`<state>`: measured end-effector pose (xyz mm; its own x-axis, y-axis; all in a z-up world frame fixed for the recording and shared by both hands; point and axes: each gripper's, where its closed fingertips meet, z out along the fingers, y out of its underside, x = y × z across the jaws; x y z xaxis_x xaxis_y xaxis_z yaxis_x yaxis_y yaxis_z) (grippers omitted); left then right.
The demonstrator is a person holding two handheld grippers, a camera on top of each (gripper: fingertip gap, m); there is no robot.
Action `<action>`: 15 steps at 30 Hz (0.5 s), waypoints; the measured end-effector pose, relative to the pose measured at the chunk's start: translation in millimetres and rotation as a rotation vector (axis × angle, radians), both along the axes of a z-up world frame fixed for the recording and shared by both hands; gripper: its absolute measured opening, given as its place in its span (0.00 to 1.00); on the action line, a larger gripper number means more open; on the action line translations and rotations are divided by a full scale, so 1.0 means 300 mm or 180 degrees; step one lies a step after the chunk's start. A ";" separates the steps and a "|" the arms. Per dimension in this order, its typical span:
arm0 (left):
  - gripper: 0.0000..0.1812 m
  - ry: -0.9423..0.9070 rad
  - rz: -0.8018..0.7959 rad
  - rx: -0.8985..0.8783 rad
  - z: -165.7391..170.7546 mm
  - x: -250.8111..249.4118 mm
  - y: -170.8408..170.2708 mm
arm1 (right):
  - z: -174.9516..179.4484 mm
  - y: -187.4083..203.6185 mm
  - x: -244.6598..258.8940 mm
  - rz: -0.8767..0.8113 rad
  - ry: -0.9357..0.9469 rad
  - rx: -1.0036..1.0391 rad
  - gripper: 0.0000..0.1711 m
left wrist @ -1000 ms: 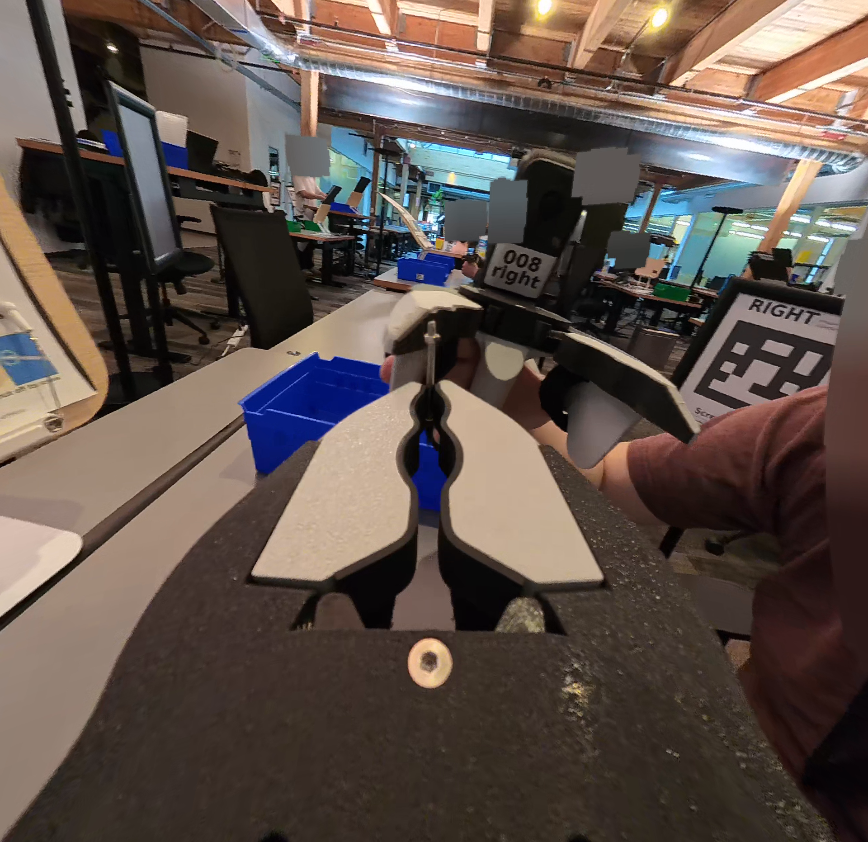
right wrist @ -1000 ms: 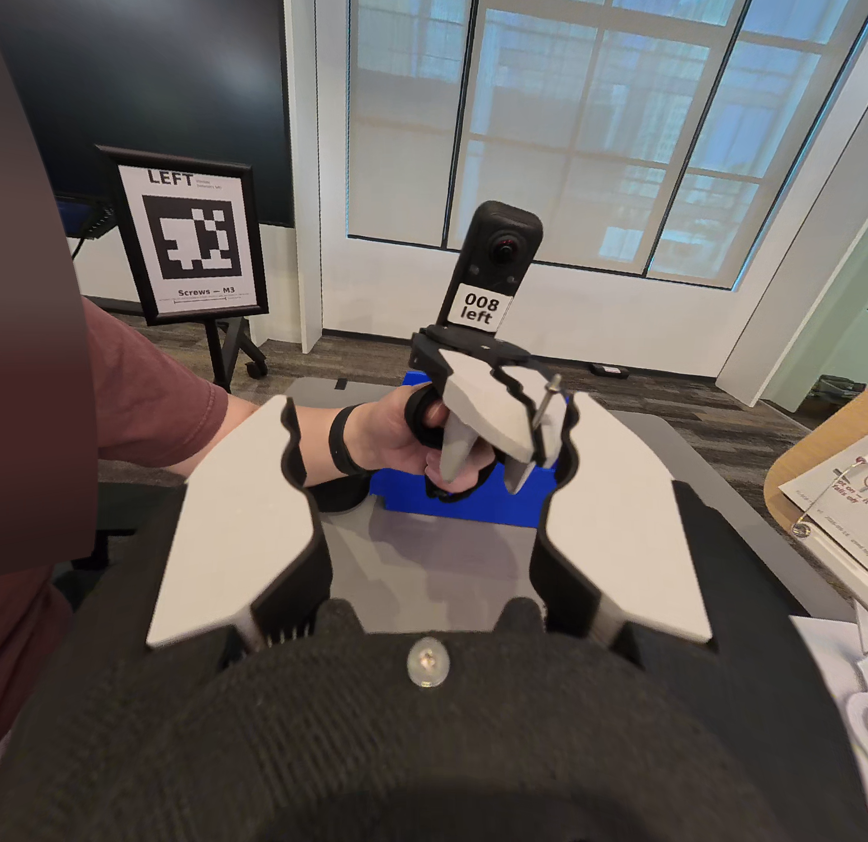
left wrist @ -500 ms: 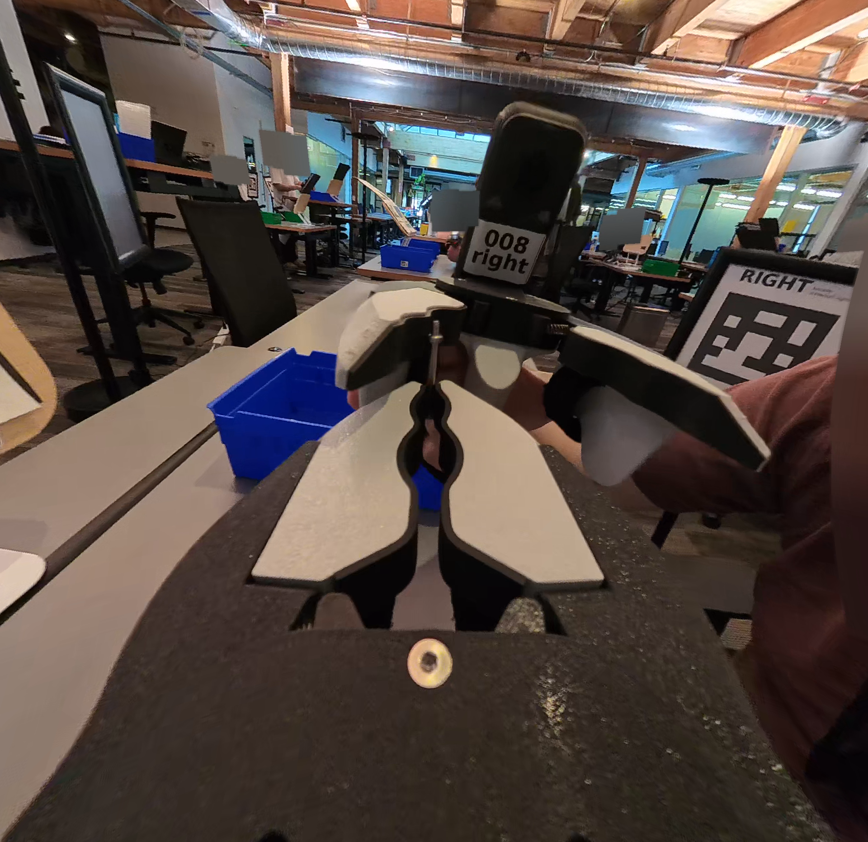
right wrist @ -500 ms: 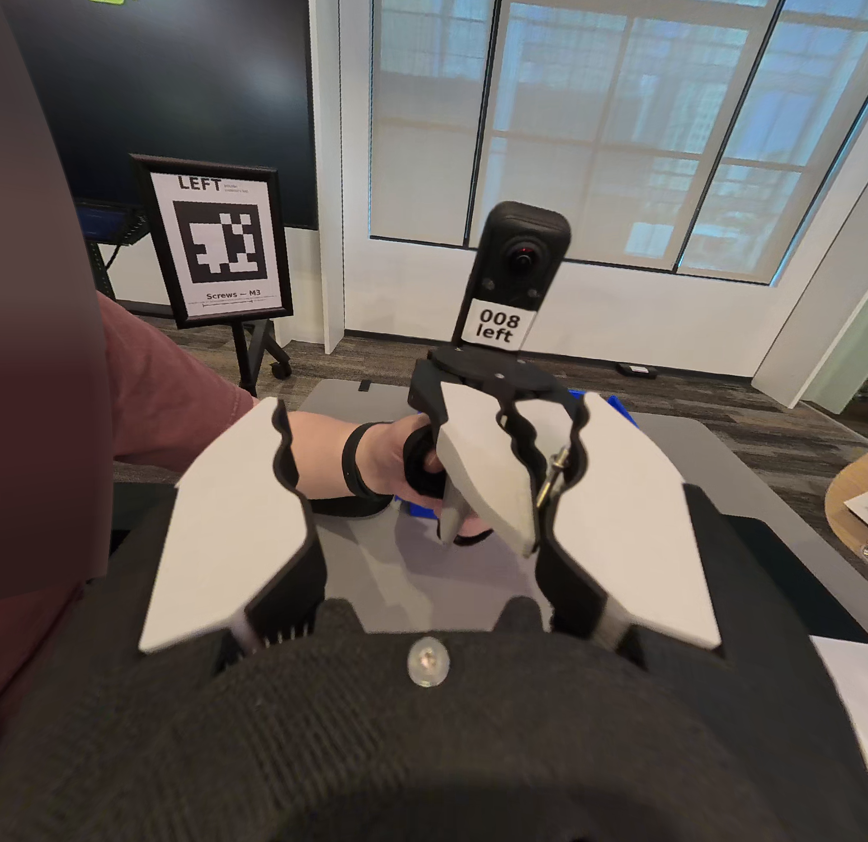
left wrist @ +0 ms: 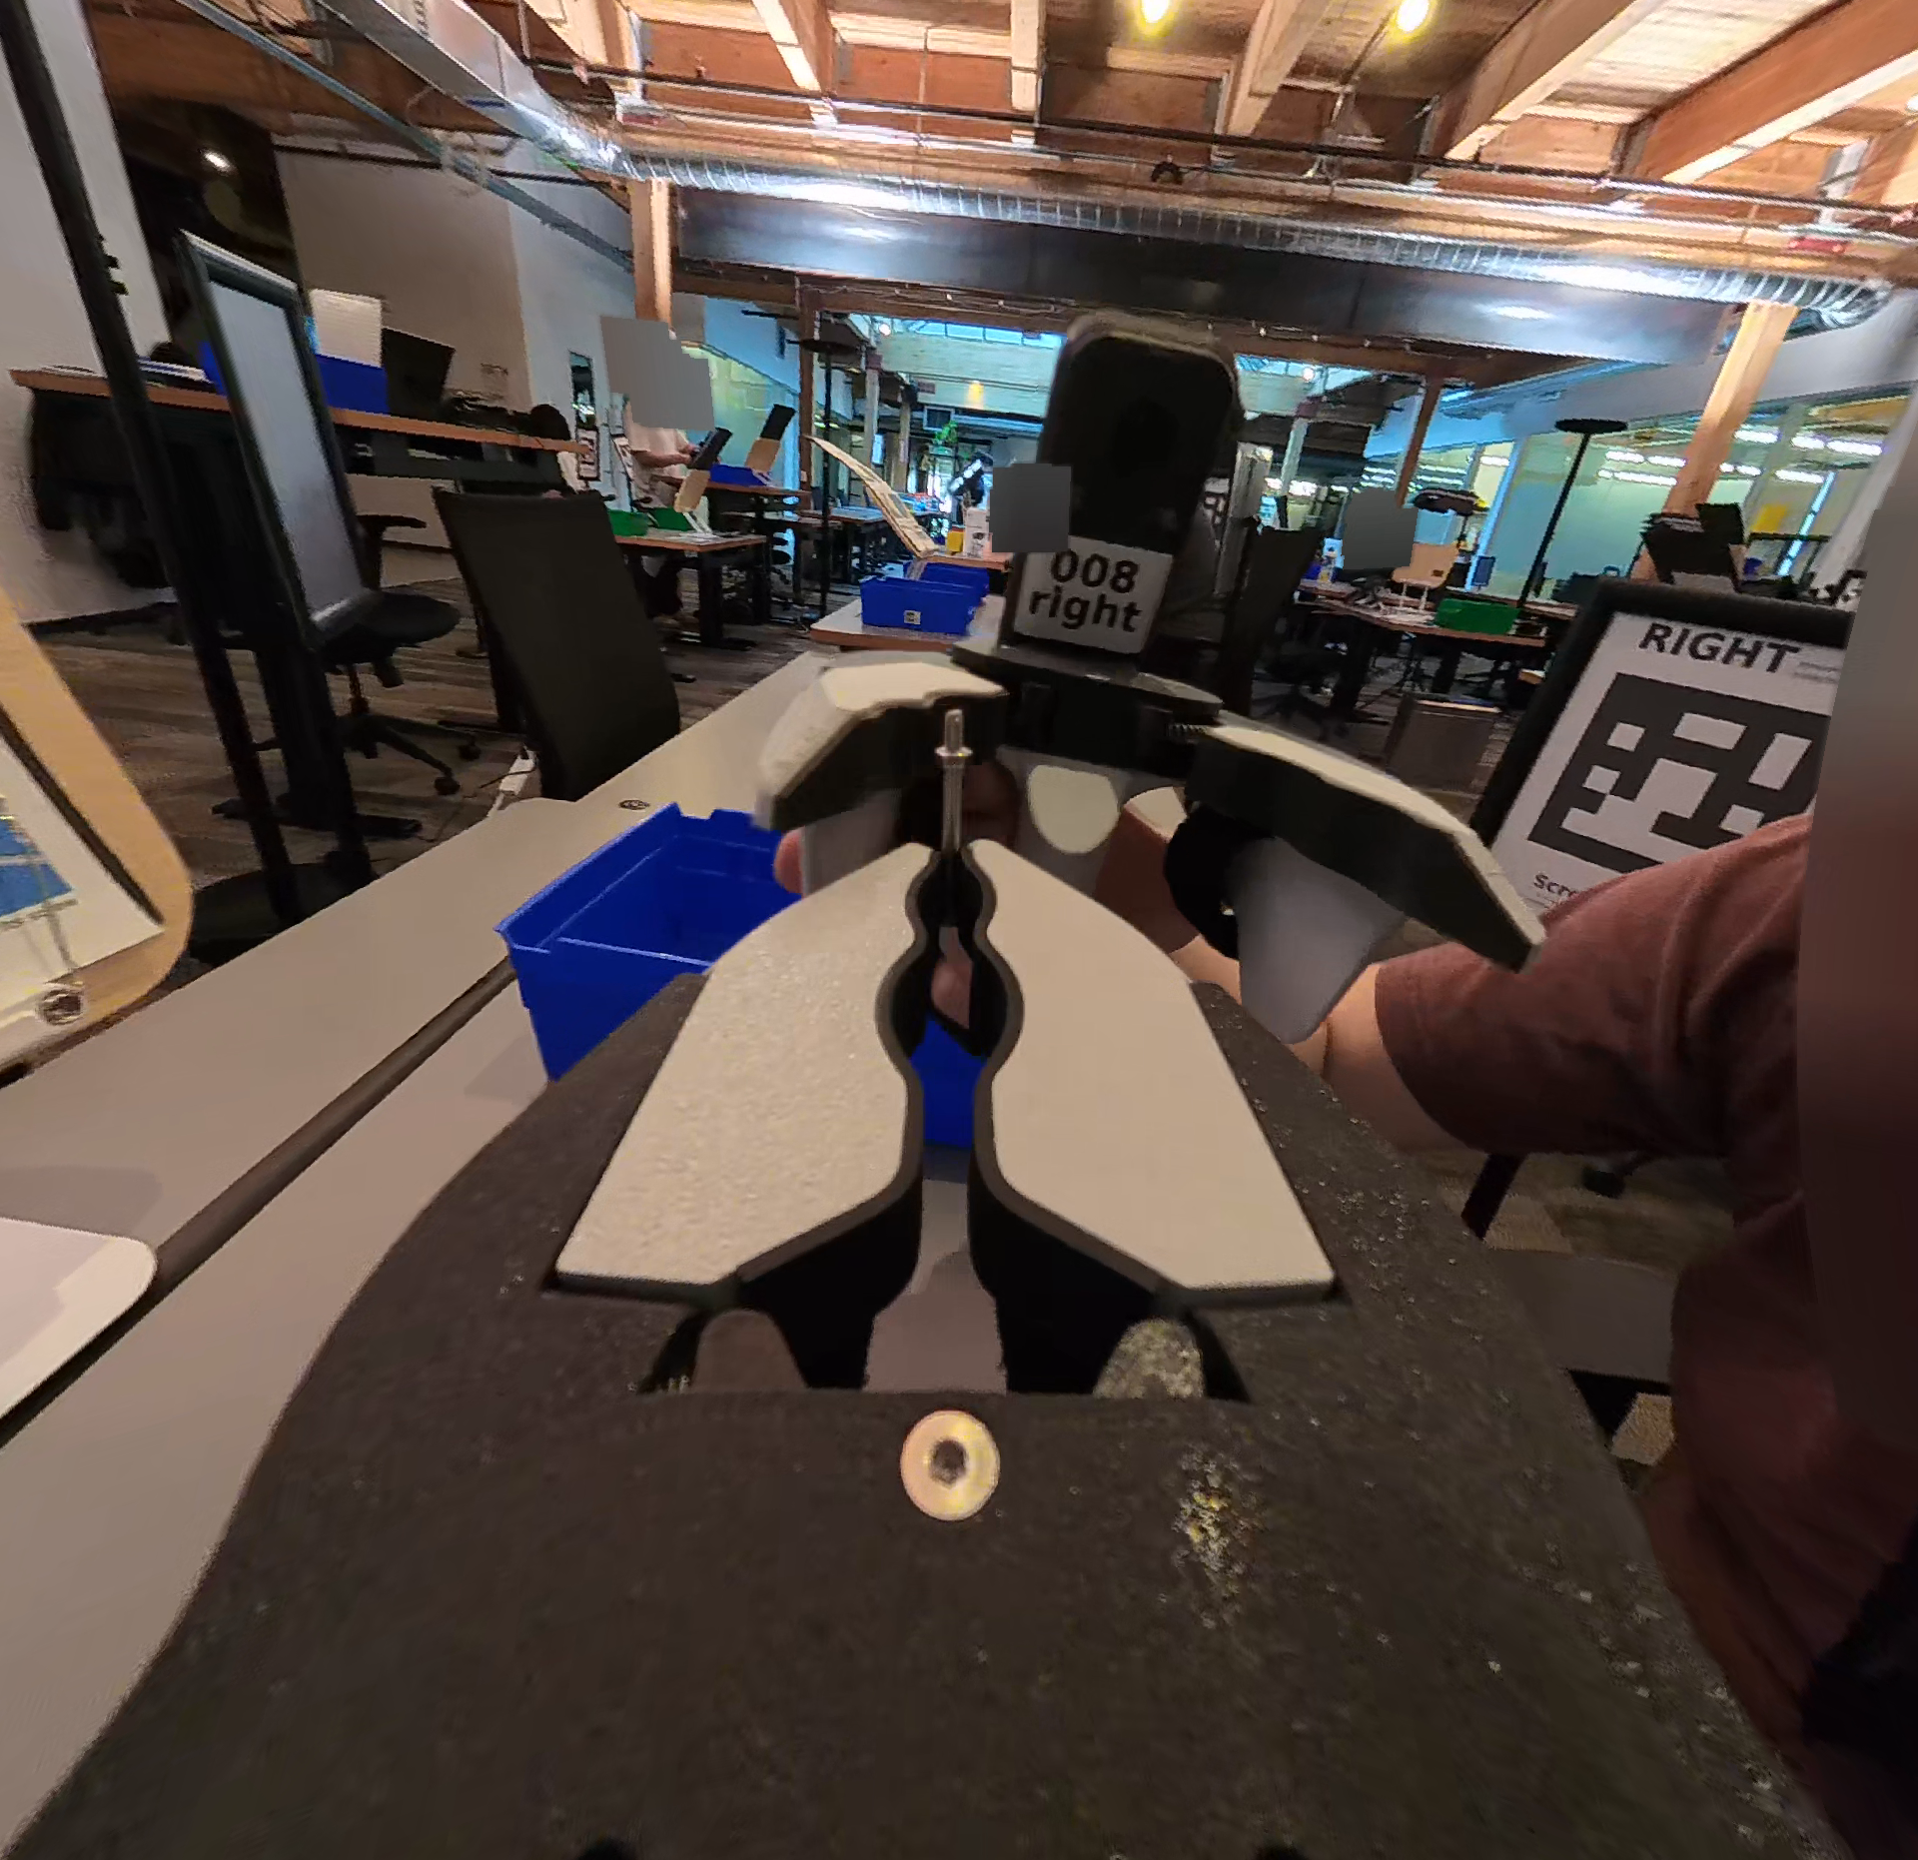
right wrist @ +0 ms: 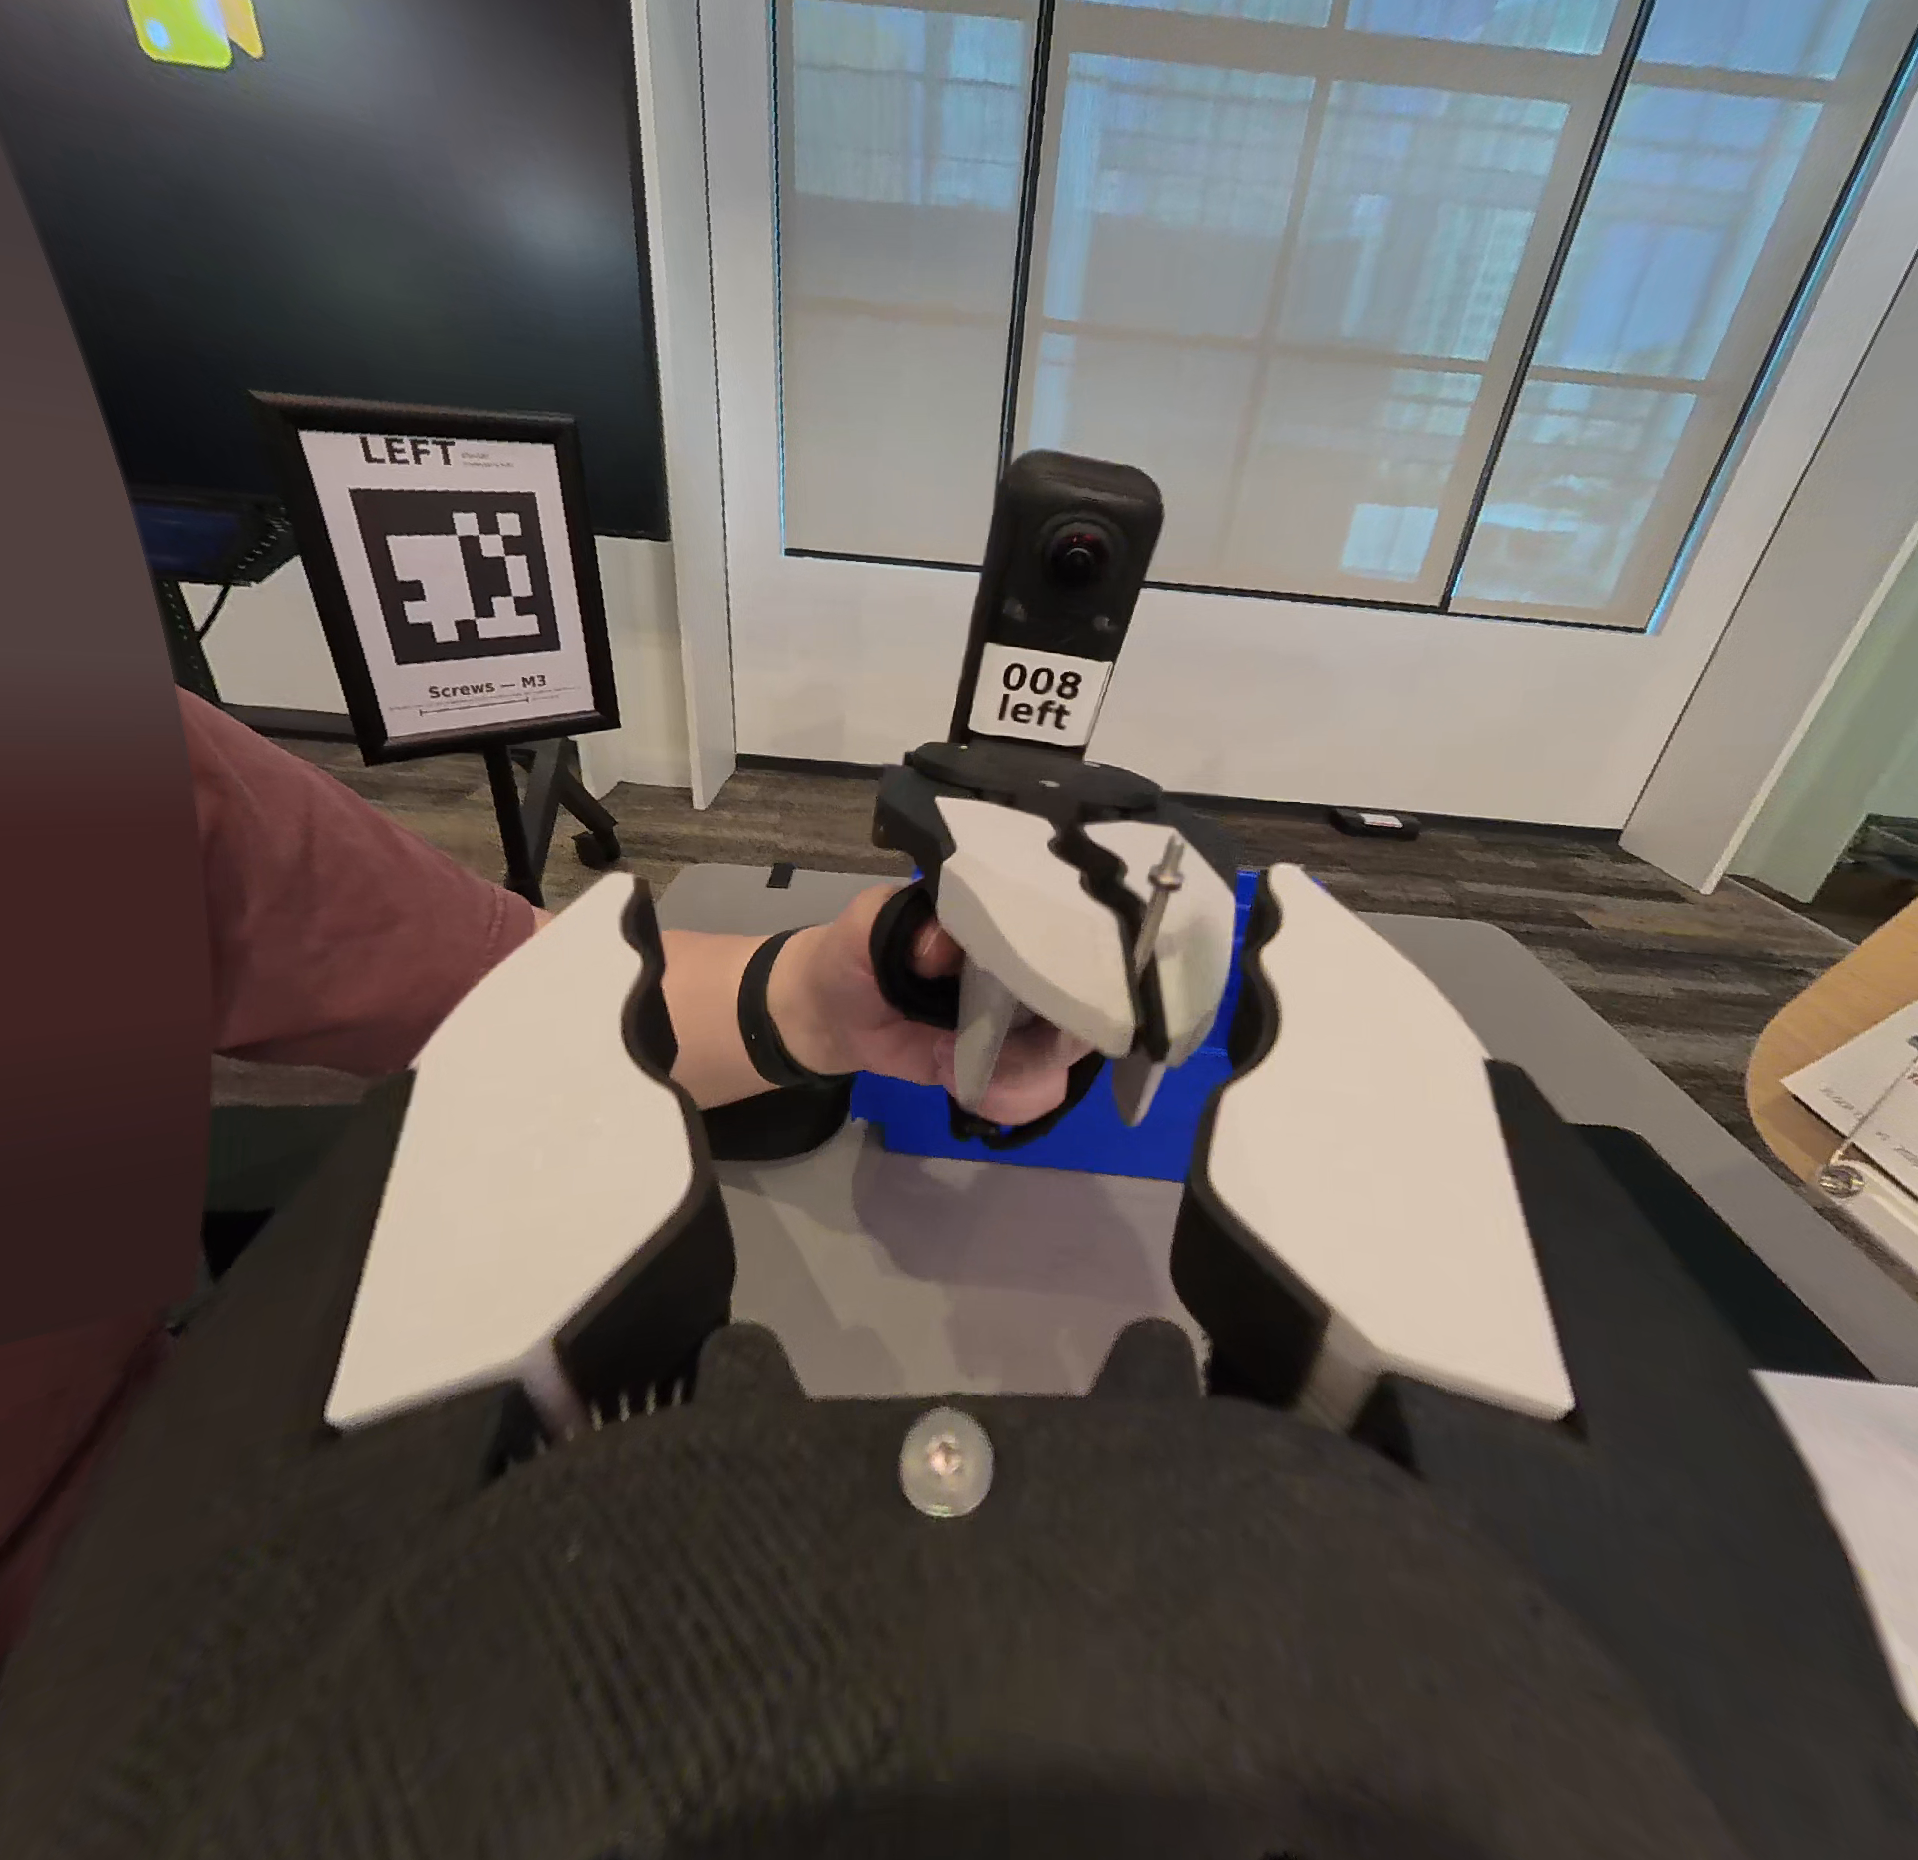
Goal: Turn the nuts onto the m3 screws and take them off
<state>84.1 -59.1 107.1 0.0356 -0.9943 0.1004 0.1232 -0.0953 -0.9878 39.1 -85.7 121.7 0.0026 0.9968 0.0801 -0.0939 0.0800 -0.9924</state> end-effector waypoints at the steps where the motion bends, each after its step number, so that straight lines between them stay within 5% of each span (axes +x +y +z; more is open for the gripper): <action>1: 0.01 0.0045 -0.0043 0.0005 -0.010 0.016 -0.012 | -0.007 -0.004 -0.007 0.0019 -0.0021 -0.0002 0.62; 10: 0.01 0.0136 0.0023 0.0033 -0.033 0.028 -0.001 | -0.034 -0.024 -0.035 0.0005 -0.0183 0.0140 0.66; 15: 0.01 0.0038 0.0125 0.0023 0.002 -0.023 0.029 | -0.004 0.005 0.008 -0.0087 -0.0098 0.0154 0.56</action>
<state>77.2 -50.5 107.8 0.0756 -0.9928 0.0924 0.1148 -0.0834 -0.9899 41.5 -84.3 120.6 0.0266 0.9913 0.1287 -0.0605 0.1301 -0.9897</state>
